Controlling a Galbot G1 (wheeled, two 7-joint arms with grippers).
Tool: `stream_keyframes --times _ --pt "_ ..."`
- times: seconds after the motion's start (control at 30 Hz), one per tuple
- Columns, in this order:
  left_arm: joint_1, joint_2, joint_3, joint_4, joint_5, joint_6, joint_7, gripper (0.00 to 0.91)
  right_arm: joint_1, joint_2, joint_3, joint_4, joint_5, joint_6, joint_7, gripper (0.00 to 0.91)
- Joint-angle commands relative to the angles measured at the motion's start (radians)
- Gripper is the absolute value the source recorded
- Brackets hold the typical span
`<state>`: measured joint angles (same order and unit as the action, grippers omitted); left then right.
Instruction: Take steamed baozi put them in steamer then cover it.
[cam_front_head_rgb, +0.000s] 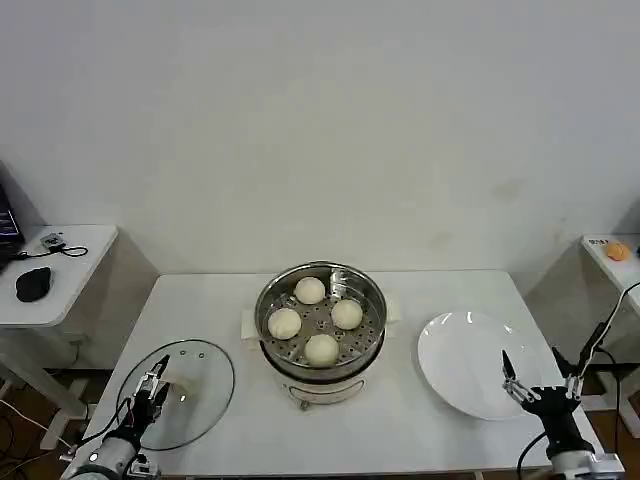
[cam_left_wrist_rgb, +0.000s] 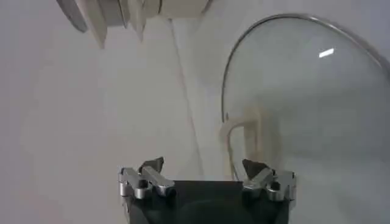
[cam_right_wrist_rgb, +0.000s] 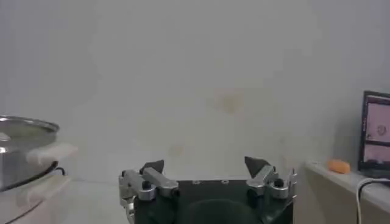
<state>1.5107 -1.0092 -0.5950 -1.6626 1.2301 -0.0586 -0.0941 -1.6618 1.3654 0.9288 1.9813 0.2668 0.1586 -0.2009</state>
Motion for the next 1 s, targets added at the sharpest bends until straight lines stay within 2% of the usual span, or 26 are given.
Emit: stream_keyframes --times 0.03,0.2,0.23,0.27,0.3,0.73,1.0 --pt "-0.057 0.001 0.021 0.052 0.002 0.001 0.0 0.907 -0.002 0.003 0.0 -0.003 -0.002 0.002 0.0 0.907" --pt "-0.095 0.001 0.036 0.077 -0.006 0.0 -0.006 0.907 -0.004 0.009 0.001 -0.003 -0.005 0.003 0.0 0.907" --pt "-0.101 -0.001 0.04 0.078 -0.007 0.0 -0.006 0.514 -0.005 0.01 0.001 -0.003 -0.006 0.004 0.0 0.907" --pt "-0.103 -0.004 0.043 0.079 -0.005 0.0 -0.005 0.333 -0.005 0.01 0.001 -0.003 -0.007 0.004 0.0 0.907" --pt "-0.107 -0.006 0.044 0.08 -0.005 0.001 -0.007 0.0 -0.005 0.011 0.001 -0.005 -0.008 0.004 0.001 0.907" --pt "-0.11 -0.021 0.055 0.092 -0.006 -0.007 -0.027 0.0 -0.004 0.012 0.0 0.001 -0.01 0.004 0.001 0.907" --pt "-0.059 -0.035 0.03 -0.003 -0.039 -0.002 -0.077 0.0 -0.003 0.01 -0.016 0.013 -0.019 0.0 0.0 0.907"
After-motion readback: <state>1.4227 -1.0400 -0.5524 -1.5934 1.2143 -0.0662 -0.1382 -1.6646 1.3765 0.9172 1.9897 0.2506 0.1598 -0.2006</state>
